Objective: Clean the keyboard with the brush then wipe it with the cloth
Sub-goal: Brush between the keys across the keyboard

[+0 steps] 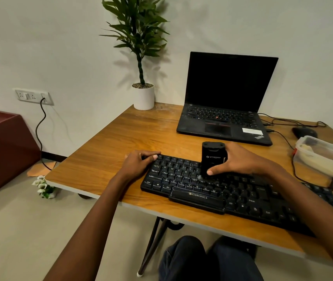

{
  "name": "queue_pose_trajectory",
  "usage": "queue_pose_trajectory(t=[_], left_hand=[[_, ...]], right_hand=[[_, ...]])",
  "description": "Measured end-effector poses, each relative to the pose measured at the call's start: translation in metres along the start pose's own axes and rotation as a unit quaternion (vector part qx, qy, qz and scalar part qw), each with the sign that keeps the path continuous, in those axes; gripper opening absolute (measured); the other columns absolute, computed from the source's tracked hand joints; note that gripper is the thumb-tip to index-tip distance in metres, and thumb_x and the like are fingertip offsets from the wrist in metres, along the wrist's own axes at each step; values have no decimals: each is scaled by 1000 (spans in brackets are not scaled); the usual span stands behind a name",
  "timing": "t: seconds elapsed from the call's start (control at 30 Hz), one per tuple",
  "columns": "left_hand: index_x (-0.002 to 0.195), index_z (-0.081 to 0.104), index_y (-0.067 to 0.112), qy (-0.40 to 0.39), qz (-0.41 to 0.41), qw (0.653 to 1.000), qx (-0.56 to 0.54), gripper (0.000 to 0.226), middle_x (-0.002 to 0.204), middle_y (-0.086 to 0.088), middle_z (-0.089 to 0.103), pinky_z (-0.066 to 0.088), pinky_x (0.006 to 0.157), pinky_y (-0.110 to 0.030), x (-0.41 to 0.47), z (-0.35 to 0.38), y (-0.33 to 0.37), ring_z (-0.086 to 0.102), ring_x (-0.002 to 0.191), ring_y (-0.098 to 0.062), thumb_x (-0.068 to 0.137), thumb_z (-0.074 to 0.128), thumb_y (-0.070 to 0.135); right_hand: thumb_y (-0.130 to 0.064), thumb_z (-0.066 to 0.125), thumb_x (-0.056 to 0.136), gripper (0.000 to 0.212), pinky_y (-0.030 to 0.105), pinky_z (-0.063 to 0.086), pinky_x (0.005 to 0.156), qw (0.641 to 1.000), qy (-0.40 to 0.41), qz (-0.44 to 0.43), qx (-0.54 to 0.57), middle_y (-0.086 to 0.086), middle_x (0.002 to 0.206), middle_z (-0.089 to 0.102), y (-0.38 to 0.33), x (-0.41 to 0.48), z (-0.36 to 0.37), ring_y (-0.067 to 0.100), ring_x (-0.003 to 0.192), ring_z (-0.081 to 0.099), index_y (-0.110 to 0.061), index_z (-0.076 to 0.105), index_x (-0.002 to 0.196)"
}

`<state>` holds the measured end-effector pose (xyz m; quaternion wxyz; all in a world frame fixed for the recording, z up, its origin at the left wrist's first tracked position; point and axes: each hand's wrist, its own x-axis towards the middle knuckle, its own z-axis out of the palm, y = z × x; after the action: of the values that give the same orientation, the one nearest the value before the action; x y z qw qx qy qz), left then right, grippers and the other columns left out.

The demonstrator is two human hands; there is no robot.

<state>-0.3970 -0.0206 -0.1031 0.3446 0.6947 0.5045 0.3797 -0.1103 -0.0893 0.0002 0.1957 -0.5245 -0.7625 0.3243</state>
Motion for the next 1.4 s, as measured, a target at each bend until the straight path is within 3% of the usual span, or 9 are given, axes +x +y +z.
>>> queue_pose_trajectory(t=[0.13,0.43,0.6,0.8,0.93,1.07,1.2,1.27,1.4], left_hand=[[90,60,67,-4,1,1000,-5,19,117,15,65,23,108,-64,1,-1,-1,57,117,-13,75,52,59],[99,65,56,-13,-11,999,-30,24,113,11,68,24,106,-67,1,0,-2,59,116,-20,76,58,60],[100,63,60,-17,-7,1000,-20,34,115,10,68,28,106,-64,-3,0,1,60,114,-16,70,52,70],[102,62,53,-8,4,1000,-2,21,116,3,68,39,103,-53,-5,-3,8,61,110,-13,91,57,37],[87,67,58,-6,-2,1000,18,21,95,13,73,34,101,-63,-6,-4,6,65,99,-13,75,51,63],[69,67,55,3,-3,1000,18,18,86,11,73,35,97,-68,-7,-3,9,67,92,-24,79,53,50],[62,67,50,19,-19,1000,17,37,84,16,67,30,96,-71,-9,-2,14,64,86,-27,91,56,31],[59,66,46,16,-17,999,22,32,67,15,69,33,96,-70,-9,-3,12,65,68,-20,87,57,34],[61,67,47,14,-21,1000,10,38,60,17,67,32,96,-71,-11,-4,13,65,71,-19,91,59,26]], right_hand=[[-19,82,66,42,6,42,60,999,3,28,-21,-9,92,62,14,-21,-18,-7,77,60,-28,52,95],[-34,84,61,59,16,43,76,996,12,70,-46,-7,105,60,28,-45,-40,7,95,57,-27,47,107],[-24,76,71,28,9,40,49,993,92,-12,73,-6,78,61,-10,-19,-12,-6,55,56,-23,57,92],[-27,78,71,34,5,44,60,991,66,-67,91,-14,90,61,-46,36,41,-1,81,59,-32,52,94],[-25,79,71,34,10,48,64,991,41,-82,99,-8,87,63,-56,63,59,2,80,61,-20,57,97],[-24,81,68,43,25,51,72,996,8,-77,44,-2,92,63,-55,78,69,13,85,61,-15,57,102],[-25,80,70,37,10,42,62,993,40,-105,-23,-10,82,58,-64,78,62,4,76,56,-17,56,99],[-26,80,70,37,18,46,66,993,53,-101,-1,-6,83,60,-66,76,63,9,78,58,-18,56,96],[-27,80,70,42,20,44,68,994,40,-104,-17,-1,92,61,-60,75,75,14,86,57,-15,58,103]])
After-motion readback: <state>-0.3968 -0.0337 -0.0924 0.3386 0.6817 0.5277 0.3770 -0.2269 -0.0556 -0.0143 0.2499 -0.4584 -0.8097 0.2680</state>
